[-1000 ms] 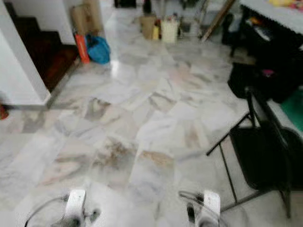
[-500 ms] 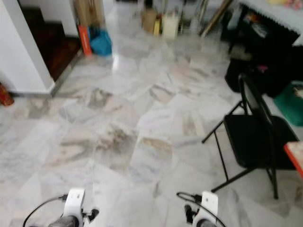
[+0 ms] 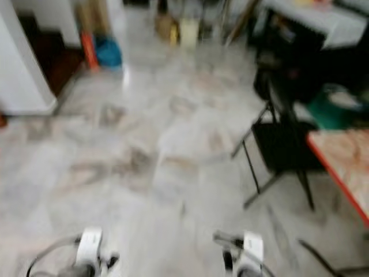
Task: Hang hanger
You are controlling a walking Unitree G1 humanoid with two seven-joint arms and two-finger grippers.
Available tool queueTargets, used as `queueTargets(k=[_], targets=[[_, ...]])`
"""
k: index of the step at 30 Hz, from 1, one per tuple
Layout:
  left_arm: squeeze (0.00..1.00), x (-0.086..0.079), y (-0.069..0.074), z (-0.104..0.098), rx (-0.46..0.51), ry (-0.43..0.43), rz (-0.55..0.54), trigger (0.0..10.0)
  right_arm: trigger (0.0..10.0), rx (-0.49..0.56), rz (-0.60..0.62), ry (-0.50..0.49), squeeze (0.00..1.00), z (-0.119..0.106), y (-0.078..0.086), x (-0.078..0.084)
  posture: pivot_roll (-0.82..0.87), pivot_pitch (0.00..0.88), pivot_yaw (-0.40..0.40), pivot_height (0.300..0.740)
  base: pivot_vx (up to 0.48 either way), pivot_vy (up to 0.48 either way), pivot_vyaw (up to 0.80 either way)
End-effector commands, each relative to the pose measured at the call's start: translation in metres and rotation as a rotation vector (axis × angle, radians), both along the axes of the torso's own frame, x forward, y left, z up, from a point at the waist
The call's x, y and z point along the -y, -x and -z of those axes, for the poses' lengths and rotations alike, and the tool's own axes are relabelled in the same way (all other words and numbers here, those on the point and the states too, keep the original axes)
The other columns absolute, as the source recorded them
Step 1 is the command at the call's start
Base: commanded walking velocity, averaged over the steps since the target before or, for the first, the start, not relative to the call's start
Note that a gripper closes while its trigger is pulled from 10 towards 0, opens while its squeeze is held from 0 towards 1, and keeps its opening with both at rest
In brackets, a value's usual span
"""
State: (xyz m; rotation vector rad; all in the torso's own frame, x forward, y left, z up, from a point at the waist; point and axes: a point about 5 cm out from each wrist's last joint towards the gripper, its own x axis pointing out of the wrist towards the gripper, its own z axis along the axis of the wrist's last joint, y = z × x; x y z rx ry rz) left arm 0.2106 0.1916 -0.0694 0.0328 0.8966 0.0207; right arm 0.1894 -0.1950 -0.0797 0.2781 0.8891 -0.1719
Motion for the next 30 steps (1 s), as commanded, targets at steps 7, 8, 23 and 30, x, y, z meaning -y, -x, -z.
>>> queueTargets(k=[7, 8, 23, 30], targets=[[0.00, 0.0034, 0.0053, 0.0037, -0.027, 0.010, 0.007, 10.0, 10.0, -0.004, 0.007, 0.004, 0.00, 0.0002, 0.0011, 0.0024, 0.13, 0.000, -0.031, 0.740, -0.381, 0.000, 0.00], [0.00, 0.0038, 0.0054, 0.0038, -0.028, 0.011, 0.008, 10.0, 10.0, -0.003, 0.007, 0.003, 0.00, 0.0002, 0.0010, 0.0024, 0.13, 0.000, -0.031, 0.740, -0.382, 0.000, 0.00], [0.00, 0.0048, 0.0085, 0.0056, -0.039, 0.011, 0.017, 10.0, 10.0, -0.005, 0.003, 0.004, 0.00, 0.0008, 0.0023, 0.0024, 0.12, 0.000, -0.030, 0.740, -0.393, 0.000, 0.00], [0.00, 0.0051, 0.0092, 0.0061, -0.042, 0.011, 0.019, 10.0, 10.0, -0.001, 0.002, 0.003, 0.00, 0.0006, 0.0022, 0.0025, 0.13, 0.000, -0.032, 0.740, -0.399, 0.000, 0.00]])
